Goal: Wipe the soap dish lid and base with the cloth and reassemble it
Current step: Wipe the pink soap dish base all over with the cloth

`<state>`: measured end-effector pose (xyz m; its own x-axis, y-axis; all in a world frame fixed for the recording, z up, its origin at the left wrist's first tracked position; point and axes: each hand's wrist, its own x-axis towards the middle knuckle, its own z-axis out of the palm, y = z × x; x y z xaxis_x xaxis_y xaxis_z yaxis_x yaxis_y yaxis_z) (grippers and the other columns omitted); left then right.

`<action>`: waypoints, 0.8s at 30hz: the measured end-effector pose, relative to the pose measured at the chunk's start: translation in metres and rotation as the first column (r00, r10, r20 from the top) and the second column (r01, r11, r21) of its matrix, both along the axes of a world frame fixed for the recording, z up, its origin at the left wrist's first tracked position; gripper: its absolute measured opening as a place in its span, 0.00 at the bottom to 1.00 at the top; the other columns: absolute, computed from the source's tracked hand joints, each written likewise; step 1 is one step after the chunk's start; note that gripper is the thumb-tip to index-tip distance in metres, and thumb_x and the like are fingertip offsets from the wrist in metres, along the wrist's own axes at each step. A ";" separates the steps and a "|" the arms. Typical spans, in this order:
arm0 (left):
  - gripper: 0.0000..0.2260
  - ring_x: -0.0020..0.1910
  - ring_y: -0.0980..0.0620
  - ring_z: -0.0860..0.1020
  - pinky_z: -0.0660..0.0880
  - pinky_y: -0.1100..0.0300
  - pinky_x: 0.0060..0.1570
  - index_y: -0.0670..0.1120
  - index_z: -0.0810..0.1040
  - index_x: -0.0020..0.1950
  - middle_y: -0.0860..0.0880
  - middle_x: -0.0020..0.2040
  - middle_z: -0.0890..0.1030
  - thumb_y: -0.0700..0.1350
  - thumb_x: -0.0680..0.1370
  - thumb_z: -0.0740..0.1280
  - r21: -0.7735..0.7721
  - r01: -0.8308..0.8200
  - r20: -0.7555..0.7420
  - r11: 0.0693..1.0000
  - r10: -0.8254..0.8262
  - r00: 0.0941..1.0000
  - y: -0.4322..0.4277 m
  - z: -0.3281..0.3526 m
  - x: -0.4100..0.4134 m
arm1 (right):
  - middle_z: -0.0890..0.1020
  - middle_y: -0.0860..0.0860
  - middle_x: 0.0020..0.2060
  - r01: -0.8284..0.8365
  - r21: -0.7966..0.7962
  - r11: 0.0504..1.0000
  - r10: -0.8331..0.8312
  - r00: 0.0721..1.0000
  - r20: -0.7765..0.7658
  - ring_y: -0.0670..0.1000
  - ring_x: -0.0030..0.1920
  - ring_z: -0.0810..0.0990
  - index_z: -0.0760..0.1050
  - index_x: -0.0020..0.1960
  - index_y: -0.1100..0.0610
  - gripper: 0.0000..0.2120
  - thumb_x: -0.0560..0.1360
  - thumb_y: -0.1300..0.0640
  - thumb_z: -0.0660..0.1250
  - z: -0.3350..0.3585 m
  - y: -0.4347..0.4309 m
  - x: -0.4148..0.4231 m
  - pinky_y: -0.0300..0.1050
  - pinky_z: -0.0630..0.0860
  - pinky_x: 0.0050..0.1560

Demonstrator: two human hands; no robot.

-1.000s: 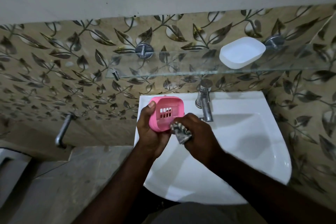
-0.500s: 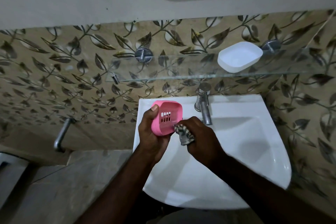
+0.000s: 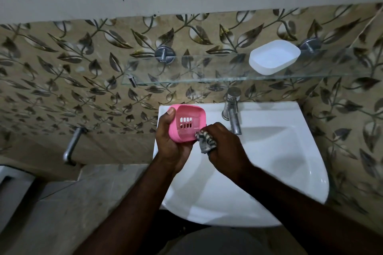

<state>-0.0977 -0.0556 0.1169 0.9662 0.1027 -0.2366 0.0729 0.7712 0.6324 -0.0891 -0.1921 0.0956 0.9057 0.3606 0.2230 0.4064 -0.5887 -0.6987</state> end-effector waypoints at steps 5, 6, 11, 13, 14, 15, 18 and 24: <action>0.28 0.40 0.46 0.75 0.72 0.53 0.44 0.42 0.77 0.50 0.43 0.40 0.77 0.55 0.57 0.78 0.022 -0.023 -0.047 0.999 0.024 0.999 -0.006 0.000 -0.003 | 0.78 0.44 0.38 -0.080 0.246 0.966 0.109 0.988 -0.109 0.48 0.37 0.78 0.76 0.48 0.48 0.08 0.72 0.59 0.66 0.014 0.013 -0.024 0.41 0.74 0.38; 0.28 0.40 0.47 0.76 0.73 0.53 0.44 0.42 0.77 0.50 0.44 0.41 0.77 0.55 0.56 0.79 -0.004 -0.032 -0.043 0.999 0.031 0.999 -0.005 -0.001 -0.003 | 0.79 0.45 0.42 -0.114 0.182 0.977 0.128 0.990 -0.067 0.50 0.41 0.80 0.77 0.51 0.49 0.12 0.69 0.61 0.66 0.010 0.008 -0.019 0.44 0.76 0.41; 0.17 0.46 0.47 0.76 0.71 0.50 0.51 0.47 0.79 0.48 0.46 0.45 0.78 0.56 0.66 0.70 -0.103 0.063 -0.066 0.993 -0.070 0.995 0.007 0.000 -0.005 | 0.79 0.49 0.47 -0.135 -0.219 0.966 0.150 0.987 0.051 0.58 0.46 0.81 0.76 0.56 0.49 0.25 0.62 0.64 0.58 0.000 -0.016 0.012 0.54 0.78 0.38; 0.22 0.49 0.46 0.76 0.70 0.48 0.54 0.47 0.77 0.52 0.46 0.49 0.78 0.60 0.66 0.70 -0.106 0.118 -0.067 0.987 -0.125 0.990 0.017 0.002 -0.002 | 0.78 0.50 0.47 -0.141 -0.224 0.964 0.153 0.987 0.038 0.59 0.46 0.81 0.76 0.57 0.50 0.25 0.62 0.63 0.58 0.006 -0.013 0.014 0.55 0.77 0.42; 0.24 0.51 0.45 0.76 0.70 0.46 0.57 0.46 0.77 0.53 0.45 0.50 0.78 0.62 0.66 0.69 -0.098 0.148 -0.070 0.984 -0.155 0.985 0.021 0.003 -0.001 | 0.78 0.50 0.48 -0.128 -0.200 0.971 0.137 0.990 0.030 0.59 0.46 0.81 0.76 0.57 0.51 0.24 0.63 0.63 0.58 0.008 -0.010 0.013 0.56 0.77 0.43; 0.26 0.53 0.44 0.76 0.70 0.45 0.58 0.45 0.77 0.55 0.44 0.52 0.79 0.63 0.67 0.67 -0.102 0.167 -0.063 0.981 -0.174 0.983 0.025 0.005 -0.001 | 0.78 0.50 0.48 -0.118 -0.164 0.979 0.122 0.992 0.015 0.60 0.46 0.81 0.76 0.57 0.51 0.22 0.64 0.63 0.60 0.009 -0.007 0.012 0.56 0.77 0.43; 0.34 0.58 0.43 0.78 0.74 0.44 0.60 0.44 0.78 0.61 0.43 0.58 0.80 0.68 0.65 0.68 -0.127 0.150 -0.021 0.980 -0.154 0.988 0.029 0.005 -0.004 | 0.78 0.49 0.46 -0.123 -0.046 0.991 0.121 0.992 -0.043 0.59 0.46 0.80 0.76 0.54 0.50 0.17 0.67 0.63 0.66 0.008 0.001 0.001 0.56 0.76 0.43; 0.42 0.54 0.37 0.78 0.74 0.43 0.58 0.42 0.75 0.64 0.36 0.53 0.80 0.71 0.62 0.71 0.175 -0.059 -0.073 0.983 0.073 0.995 0.003 -0.006 -0.007 | 0.82 0.49 0.42 -0.043 0.254 0.966 0.099 0.973 -0.210 0.50 0.43 0.81 0.79 0.49 0.52 0.07 0.73 0.62 0.67 0.024 0.018 -0.029 0.44 0.77 0.43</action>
